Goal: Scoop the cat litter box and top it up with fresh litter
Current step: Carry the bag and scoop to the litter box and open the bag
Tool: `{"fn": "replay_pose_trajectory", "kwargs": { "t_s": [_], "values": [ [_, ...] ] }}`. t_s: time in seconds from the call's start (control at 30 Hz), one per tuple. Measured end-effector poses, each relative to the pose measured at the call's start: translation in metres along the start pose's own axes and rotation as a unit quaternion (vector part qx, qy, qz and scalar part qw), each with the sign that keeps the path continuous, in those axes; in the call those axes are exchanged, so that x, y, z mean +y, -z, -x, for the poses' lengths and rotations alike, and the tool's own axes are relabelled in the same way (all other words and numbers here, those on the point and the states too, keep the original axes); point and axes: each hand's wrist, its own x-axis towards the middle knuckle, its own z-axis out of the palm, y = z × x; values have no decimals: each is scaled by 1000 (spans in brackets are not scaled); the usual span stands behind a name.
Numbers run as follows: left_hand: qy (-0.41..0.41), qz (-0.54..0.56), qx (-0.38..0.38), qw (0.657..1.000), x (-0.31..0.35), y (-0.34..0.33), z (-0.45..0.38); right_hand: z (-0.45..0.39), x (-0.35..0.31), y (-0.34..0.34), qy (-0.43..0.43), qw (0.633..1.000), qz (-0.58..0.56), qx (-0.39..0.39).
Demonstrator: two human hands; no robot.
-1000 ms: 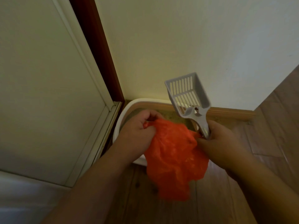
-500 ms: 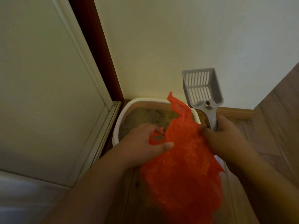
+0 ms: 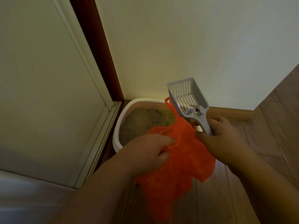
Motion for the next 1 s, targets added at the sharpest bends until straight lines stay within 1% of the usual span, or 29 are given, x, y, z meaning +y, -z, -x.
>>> {"fn": "replay_pose_trajectory", "kwargs": {
  "t_s": [0.07,0.13,0.27,0.4,0.47,0.57,0.63,0.7,0.8,0.83,0.9,0.93,0.97,1.0],
  "values": [
    [-14,-50,-22,998,2,-3,0,3,-8,-2,44,998,-53,1],
    [-42,-92,-31,994,7,-6,-1,7,-12,-5,54,994,-95,-24],
    [-77,-103,-35,991,15,-9,1,10,-13,-14,1,991,-95,-97],
    [-80,-113,6,990,15,-5,0,10,-13,-14,-11,992,-76,-101],
    [-65,-124,24,990,14,-2,1,8,-12,-13,-21,992,-56,-107],
    [-33,-156,32,987,14,0,3,4,-8,-12,-29,995,-11,-100],
    [0,-149,23,989,12,3,4,0,-5,-11,-26,997,12,-78],
    [36,-130,-8,991,10,4,6,-3,-1,-10,-21,998,28,-54],
    [103,-31,-86,991,5,6,10,-5,3,-9,-10,998,57,-39],
    [117,9,-97,988,2,6,11,-6,5,-8,-9,997,64,-39],
    [134,60,-74,986,-4,6,11,-6,5,-8,-3,995,89,-38],
    [142,52,-58,987,-8,5,11,-6,5,-7,3,994,104,-36],
    [154,18,-59,986,-11,4,10,-6,5,-6,10,993,111,-33],
    [163,-30,-78,983,-15,1,10,-6,4,-6,16,993,112,-29]
  ]
}}
